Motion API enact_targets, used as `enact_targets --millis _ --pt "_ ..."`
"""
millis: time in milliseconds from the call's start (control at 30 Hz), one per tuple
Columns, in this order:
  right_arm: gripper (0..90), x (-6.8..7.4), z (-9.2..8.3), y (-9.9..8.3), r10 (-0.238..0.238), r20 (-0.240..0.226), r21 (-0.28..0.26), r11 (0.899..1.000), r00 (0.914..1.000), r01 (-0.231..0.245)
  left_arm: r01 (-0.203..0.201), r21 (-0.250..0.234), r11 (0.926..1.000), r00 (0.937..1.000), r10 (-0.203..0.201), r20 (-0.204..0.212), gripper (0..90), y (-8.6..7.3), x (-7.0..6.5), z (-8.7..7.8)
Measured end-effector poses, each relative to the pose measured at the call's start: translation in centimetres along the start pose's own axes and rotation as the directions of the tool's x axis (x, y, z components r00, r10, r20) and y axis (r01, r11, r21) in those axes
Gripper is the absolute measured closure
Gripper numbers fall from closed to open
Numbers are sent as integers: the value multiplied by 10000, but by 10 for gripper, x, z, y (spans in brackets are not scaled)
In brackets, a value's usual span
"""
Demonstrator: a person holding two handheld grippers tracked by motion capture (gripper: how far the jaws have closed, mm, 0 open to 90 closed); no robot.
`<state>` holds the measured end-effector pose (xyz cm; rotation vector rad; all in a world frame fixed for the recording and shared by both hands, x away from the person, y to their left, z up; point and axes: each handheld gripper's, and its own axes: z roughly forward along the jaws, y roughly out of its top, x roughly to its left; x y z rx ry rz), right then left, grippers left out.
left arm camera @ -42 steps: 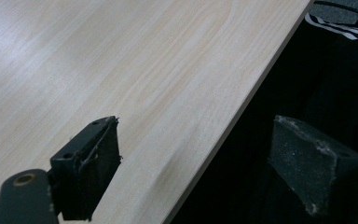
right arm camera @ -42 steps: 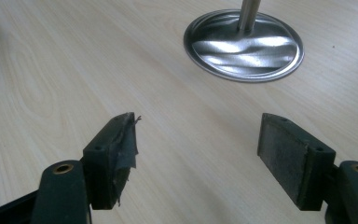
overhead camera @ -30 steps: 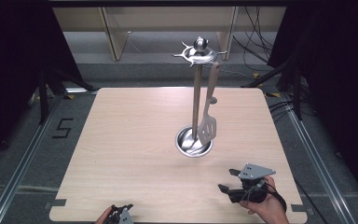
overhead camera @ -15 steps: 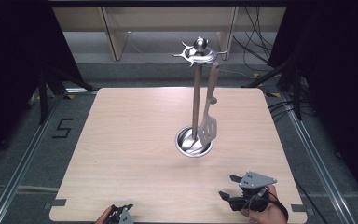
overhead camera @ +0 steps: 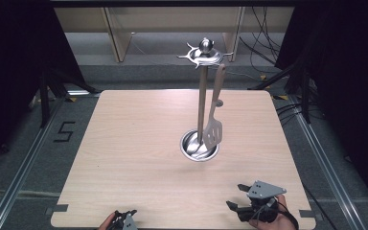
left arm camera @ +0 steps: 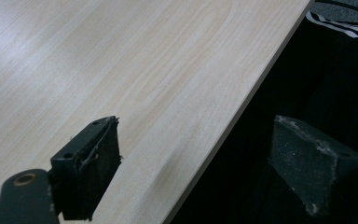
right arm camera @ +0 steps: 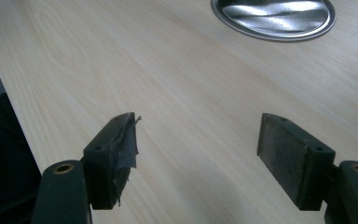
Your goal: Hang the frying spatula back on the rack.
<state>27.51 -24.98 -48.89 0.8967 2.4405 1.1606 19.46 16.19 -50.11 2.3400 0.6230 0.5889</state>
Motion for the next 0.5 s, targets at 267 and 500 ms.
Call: enact_targets --millis 267,500 --pt "295 2 -2 -3 -25 50 40 10000 10000 25 -26 43 10000 10000 26 22 155 0 -1 1" --pt "296 2 0 -4 -62 56 73 10000 10000 62 88 147 9999 9999 -90 115 154 0 -2 1"
